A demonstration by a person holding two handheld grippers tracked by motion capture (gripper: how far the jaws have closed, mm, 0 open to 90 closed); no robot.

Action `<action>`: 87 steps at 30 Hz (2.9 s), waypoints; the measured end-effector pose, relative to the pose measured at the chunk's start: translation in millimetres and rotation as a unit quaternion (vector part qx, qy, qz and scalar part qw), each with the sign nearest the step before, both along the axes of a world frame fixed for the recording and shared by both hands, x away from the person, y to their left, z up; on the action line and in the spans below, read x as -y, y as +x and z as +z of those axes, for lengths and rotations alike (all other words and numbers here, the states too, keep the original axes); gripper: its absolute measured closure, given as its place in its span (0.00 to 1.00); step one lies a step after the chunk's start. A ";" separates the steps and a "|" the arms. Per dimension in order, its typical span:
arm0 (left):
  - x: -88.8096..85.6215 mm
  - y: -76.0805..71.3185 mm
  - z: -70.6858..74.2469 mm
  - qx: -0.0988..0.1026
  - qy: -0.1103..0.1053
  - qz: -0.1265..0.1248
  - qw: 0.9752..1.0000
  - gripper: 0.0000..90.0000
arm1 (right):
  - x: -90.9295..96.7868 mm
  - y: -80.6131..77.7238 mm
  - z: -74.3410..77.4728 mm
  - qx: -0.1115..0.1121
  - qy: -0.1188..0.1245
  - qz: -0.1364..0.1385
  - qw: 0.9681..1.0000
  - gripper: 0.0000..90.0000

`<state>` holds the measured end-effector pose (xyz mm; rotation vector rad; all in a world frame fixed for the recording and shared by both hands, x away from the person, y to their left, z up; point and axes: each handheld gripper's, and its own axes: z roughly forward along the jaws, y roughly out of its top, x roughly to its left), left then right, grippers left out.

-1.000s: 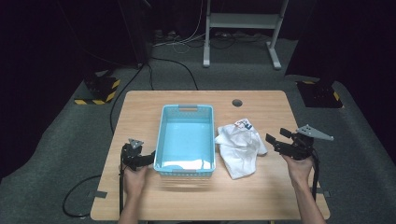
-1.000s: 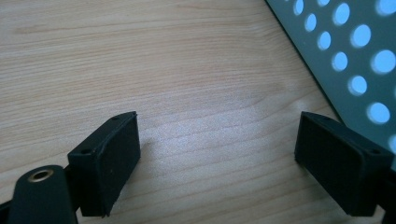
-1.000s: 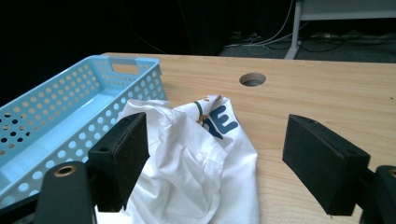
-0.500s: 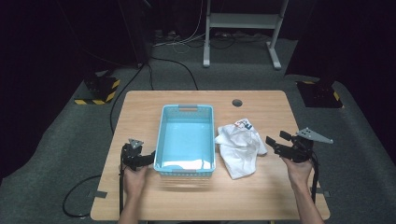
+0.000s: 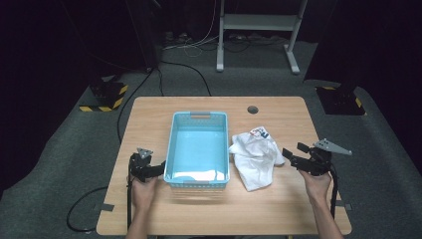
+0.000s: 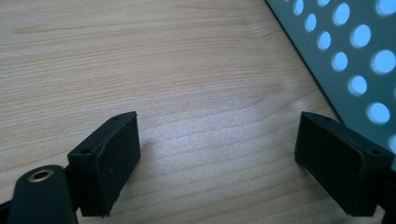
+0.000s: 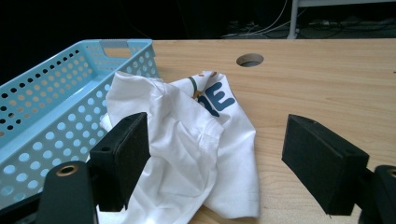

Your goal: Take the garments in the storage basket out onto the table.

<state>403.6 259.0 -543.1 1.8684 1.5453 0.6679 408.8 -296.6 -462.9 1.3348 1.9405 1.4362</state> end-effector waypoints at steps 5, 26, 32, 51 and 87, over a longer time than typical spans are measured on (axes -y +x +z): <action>0.0 0.0 0.0 0.000 0.000 0.000 1.000 0.16 | 0.1 -0.1 -6.1 -0.007 -0.001 -0.003 1.000 0.25; 0.0 0.0 0.0 0.000 0.000 0.000 1.000 0.16 | 1.3 3.3 -27.0 -0.037 -0.009 -0.016 0.999 0.25; 0.0 0.0 0.0 0.000 0.000 0.000 1.000 0.16 | 0.7 4.6 -32.5 -0.043 -0.010 -0.020 0.999 0.25; 0.0 0.0 0.0 0.000 0.000 0.000 1.000 0.16 | -6.6 11.7 -43.1 -0.059 -0.032 -0.028 0.997 0.26; 0.0 0.0 0.0 0.000 0.000 0.000 1.000 0.16 | -23.8 27.0 -70.6 -0.097 -0.086 -0.037 0.991 0.26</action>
